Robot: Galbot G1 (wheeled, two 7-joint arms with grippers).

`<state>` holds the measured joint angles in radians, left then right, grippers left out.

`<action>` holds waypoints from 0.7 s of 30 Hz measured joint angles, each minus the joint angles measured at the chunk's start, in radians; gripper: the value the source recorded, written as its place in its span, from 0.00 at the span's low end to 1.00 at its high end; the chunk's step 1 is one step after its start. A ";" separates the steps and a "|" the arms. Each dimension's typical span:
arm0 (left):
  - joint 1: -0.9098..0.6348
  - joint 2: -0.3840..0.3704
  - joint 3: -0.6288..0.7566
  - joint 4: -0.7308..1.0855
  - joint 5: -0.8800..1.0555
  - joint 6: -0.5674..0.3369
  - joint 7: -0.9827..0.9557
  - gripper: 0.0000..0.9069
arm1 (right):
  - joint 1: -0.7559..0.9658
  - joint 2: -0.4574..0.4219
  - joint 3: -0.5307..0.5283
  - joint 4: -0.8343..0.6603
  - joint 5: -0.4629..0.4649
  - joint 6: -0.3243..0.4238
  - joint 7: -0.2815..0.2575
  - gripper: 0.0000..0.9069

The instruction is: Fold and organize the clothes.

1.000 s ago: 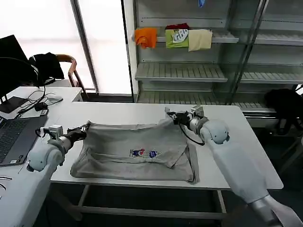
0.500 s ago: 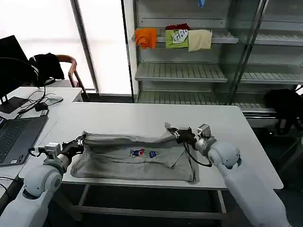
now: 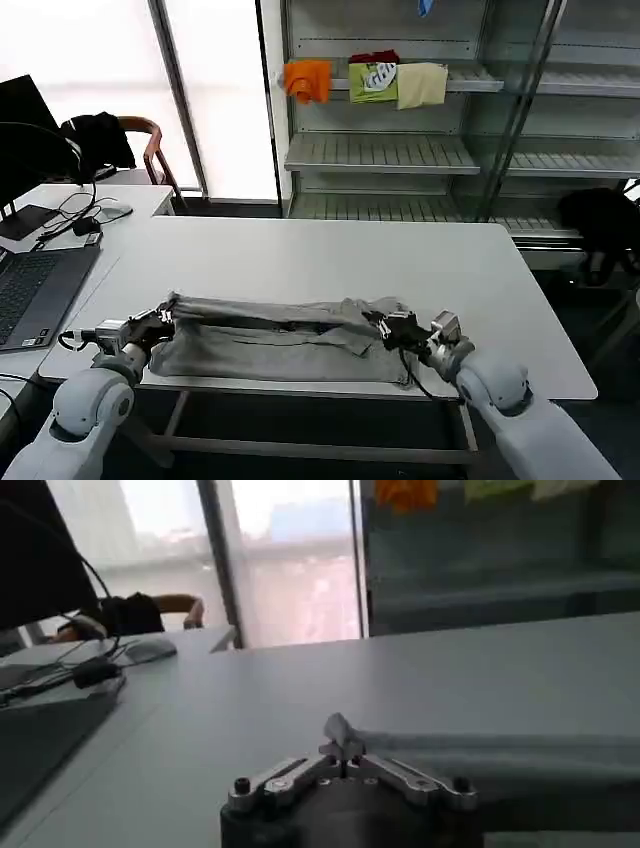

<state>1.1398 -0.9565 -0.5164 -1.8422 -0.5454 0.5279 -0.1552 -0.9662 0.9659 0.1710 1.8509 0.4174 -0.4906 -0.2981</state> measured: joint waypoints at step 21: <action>0.114 0.081 0.027 -0.035 0.096 0.015 -0.012 1.00 | -0.105 0.031 0.008 0.093 -0.063 -0.015 0.298 1.00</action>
<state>1.2539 -0.8753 -0.4890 -1.8775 -0.4493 0.5426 -0.1675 -1.0709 0.9968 0.1790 1.9437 0.3540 -0.5059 -0.0003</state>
